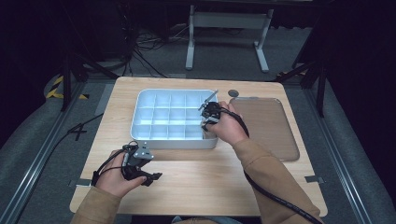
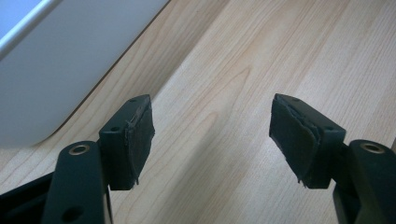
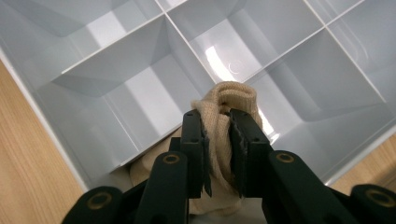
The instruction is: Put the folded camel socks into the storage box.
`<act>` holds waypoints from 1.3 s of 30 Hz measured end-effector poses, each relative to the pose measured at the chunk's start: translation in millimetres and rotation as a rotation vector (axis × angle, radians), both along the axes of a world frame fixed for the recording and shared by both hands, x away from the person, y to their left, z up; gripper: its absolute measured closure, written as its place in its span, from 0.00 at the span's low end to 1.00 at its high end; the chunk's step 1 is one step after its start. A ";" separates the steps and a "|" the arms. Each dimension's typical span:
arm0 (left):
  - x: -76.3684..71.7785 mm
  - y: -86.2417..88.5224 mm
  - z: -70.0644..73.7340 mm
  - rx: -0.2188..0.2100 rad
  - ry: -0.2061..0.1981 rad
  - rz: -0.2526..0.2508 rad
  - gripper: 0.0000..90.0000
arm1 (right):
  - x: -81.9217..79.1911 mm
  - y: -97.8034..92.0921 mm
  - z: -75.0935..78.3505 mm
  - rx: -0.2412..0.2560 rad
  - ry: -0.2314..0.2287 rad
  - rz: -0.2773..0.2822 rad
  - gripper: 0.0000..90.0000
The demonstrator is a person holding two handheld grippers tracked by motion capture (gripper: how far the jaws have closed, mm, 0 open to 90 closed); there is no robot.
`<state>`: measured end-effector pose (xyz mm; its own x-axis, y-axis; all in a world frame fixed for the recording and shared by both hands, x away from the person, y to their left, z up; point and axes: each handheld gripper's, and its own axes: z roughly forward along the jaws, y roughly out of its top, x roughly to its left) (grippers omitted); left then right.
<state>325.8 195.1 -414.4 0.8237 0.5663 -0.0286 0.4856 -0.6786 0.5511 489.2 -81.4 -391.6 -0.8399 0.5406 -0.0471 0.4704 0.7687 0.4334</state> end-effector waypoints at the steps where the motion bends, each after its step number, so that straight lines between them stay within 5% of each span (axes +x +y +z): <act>1: -0.2 0.0 0.0 0.000 0.002 0.001 0.35 | 0.2 -0.3 -0.5 -0.003 0.007 -0.004 0.85; 9: 0.2 -0.4 -0.7 0.001 0.006 -0.003 0.35 | 2.9 -0.6 -18.1 -0.049 0.051 -0.014 0.86; 22: 0.4 -1.2 -1.3 -0.001 0.002 -0.004 0.35 | 8.0 7.8 -25.8 -0.105 0.089 -0.010 0.85; 30: 1.7 -1.0 -0.7 -0.001 0.003 -0.003 0.34 | 2.8 -4.8 -15.0 -0.004 0.093 -0.051 0.68; 39: 5.3 -3.7 0.2 -0.014 -0.010 -0.006 0.34 | -8.4 -25.7 7.4 0.147 0.025 -0.062 0.60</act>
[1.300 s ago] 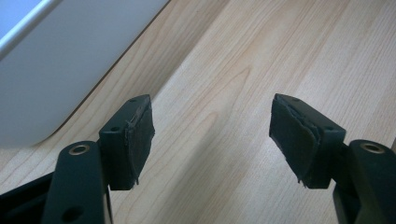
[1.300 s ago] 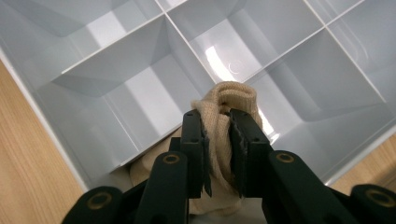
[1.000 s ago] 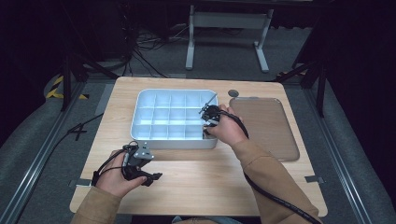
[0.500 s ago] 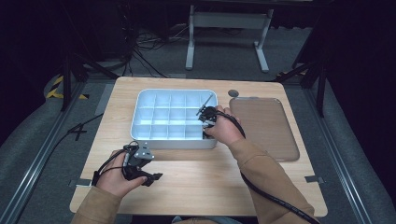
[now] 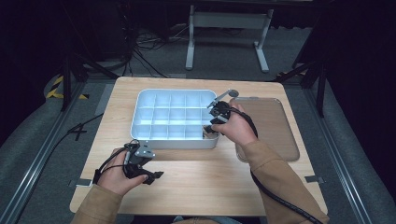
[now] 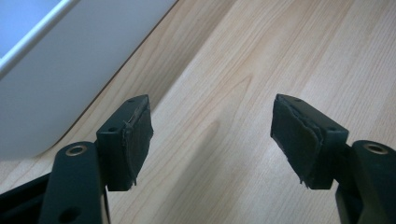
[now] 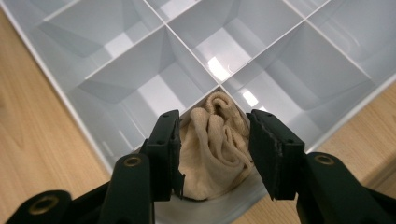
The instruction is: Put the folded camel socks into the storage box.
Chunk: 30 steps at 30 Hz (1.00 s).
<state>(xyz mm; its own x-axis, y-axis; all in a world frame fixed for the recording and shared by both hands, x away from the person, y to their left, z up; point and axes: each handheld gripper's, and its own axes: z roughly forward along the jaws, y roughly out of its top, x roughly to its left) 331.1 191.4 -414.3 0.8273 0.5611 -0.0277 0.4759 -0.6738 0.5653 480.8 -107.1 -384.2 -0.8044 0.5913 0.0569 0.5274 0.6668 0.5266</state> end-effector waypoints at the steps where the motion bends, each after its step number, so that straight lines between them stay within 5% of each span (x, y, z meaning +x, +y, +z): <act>1: 1.4 -0.8 0.7 0.003 0.007 -0.001 0.34 | -4.2 -6.5 6.1 0.034 -0.017 -0.002 0.58; 14: 7.6 -2.5 6.9 -0.023 -0.004 0.006 0.34 | -33.2 -44.1 37.9 0.161 -0.110 0.014 0.50; 20: 12.2 0.1 8.5 -0.029 -0.004 0.052 0.34 | -42.5 -57.9 44.6 0.210 -0.158 0.023 0.47; 30: 13.2 0.5 11.6 -0.032 -0.011 0.046 0.34 | -71.7 -81.3 40.9 0.281 -0.240 0.107 0.41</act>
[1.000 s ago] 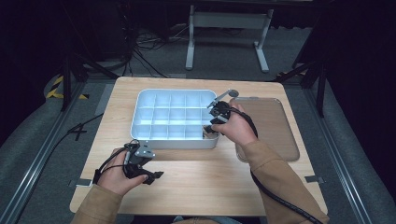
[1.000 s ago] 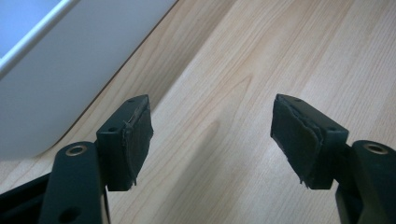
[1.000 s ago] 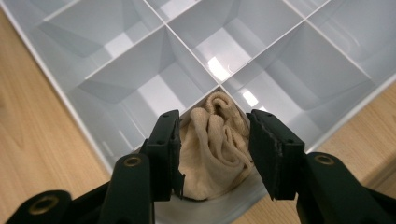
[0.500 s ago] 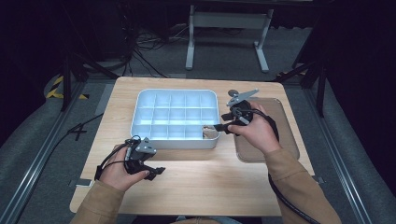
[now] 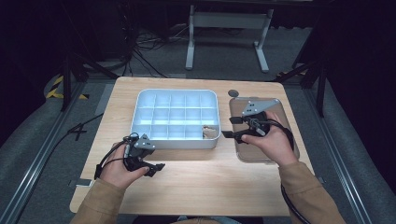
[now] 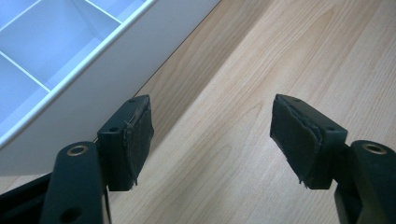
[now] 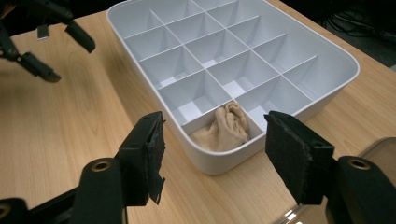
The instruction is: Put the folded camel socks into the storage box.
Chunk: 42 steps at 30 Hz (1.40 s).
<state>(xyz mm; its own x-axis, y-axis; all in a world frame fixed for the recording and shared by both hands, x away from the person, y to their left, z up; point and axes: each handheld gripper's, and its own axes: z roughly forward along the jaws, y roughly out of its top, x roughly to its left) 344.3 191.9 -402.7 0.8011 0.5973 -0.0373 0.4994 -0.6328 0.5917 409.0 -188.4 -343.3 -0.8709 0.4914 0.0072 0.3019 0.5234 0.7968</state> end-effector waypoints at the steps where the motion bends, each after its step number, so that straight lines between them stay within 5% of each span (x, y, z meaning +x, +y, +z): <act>1: -0.6 -0.3 -0.3 -0.005 0.007 0.006 0.34 | -2.6 -2.5 -1.0 0.000 -0.001 0.004 0.40; 9: -1.0 -1.2 -0.6 -0.003 0.005 0.002 0.34 | -20.0 -16.0 -5.8 -0.010 0.003 0.005 0.36; 16: -3.0 -3.8 -1.7 0.009 0.001 -0.011 0.33 | -45.5 -18.3 -25.5 -0.018 0.010 0.007 0.36; 23: -12.7 -1.5 -6.7 0.003 0.002 -0.039 0.33 | -54.8 -22.9 -46.0 0.002 -0.008 0.031 0.36; 29: -11.8 -1.5 -7.6 0.002 0.006 -0.052 0.32 | -62.2 -20.4 -66.7 0.070 -0.053 0.102 0.35; 33: -11.6 -0.1 -9.1 0.004 0.007 -0.047 0.32 | -64.5 -16.4 -88.9 0.043 0.006 0.095 0.36; 42: -11.0 2.3 -13.0 0.012 0.017 -0.045 0.32 | -67.8 -18.3 -116.0 0.035 0.045 0.048 0.35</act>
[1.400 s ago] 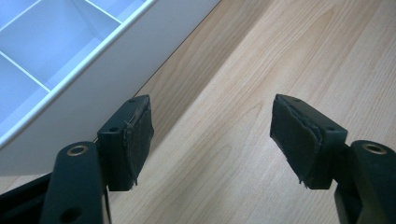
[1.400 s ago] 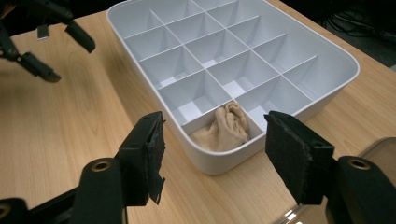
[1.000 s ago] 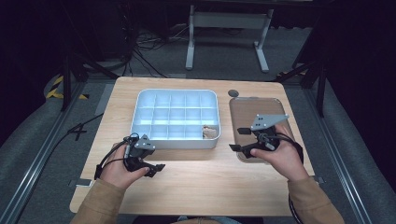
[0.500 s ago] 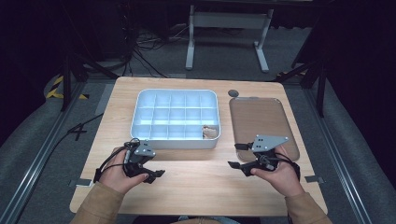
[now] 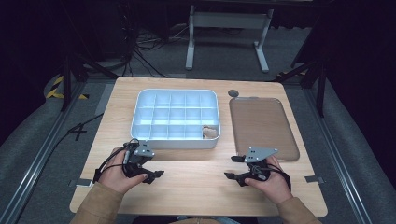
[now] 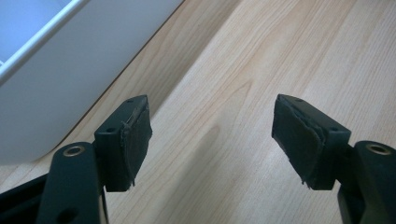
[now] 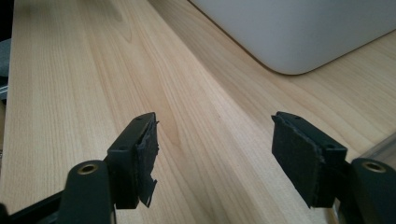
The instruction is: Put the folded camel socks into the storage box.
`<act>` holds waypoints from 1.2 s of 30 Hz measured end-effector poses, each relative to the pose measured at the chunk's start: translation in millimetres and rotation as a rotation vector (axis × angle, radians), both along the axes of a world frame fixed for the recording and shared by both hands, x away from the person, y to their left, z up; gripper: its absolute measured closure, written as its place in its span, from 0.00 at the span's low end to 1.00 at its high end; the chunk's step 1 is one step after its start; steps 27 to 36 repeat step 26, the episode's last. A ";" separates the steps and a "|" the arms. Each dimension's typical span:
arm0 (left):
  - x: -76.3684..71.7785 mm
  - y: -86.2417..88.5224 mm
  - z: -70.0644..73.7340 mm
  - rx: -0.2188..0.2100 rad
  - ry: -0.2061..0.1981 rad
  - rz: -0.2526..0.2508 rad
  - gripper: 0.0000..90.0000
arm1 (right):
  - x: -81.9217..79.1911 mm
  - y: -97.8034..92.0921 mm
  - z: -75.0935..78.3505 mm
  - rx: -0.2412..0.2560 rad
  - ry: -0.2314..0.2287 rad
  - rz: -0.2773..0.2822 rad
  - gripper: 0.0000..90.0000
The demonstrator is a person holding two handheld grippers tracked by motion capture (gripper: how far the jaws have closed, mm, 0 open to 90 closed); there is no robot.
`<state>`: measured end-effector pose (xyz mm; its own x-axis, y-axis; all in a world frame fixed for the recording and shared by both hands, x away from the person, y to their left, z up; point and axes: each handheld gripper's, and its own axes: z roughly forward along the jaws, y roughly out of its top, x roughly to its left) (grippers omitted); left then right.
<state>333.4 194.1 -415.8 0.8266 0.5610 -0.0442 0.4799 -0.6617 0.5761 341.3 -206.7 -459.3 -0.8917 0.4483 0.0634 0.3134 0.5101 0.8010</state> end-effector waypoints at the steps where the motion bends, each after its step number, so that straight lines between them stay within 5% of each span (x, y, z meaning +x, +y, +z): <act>1: 0.7 0.7 -1.0 -0.003 -0.001 -0.003 0.32 | -0.6 0.4 -1.4 -0.001 0.004 0.004 0.35; 13: 9.0 12.0 -18.1 0.028 0.016 -0.005 0.32 | -4.1 5.7 -12.5 -0.044 -0.026 0.023 0.35; 19: 10.5 11.8 -24.3 0.032 0.028 0.006 0.33 | -3.4 5.0 -15.7 -0.089 -0.048 -0.051 0.35; 36: 11.8 12.0 -29.1 0.048 0.051 0.003 0.33 | -2.0 5.1 -18.2 -0.084 -0.038 -0.061 0.35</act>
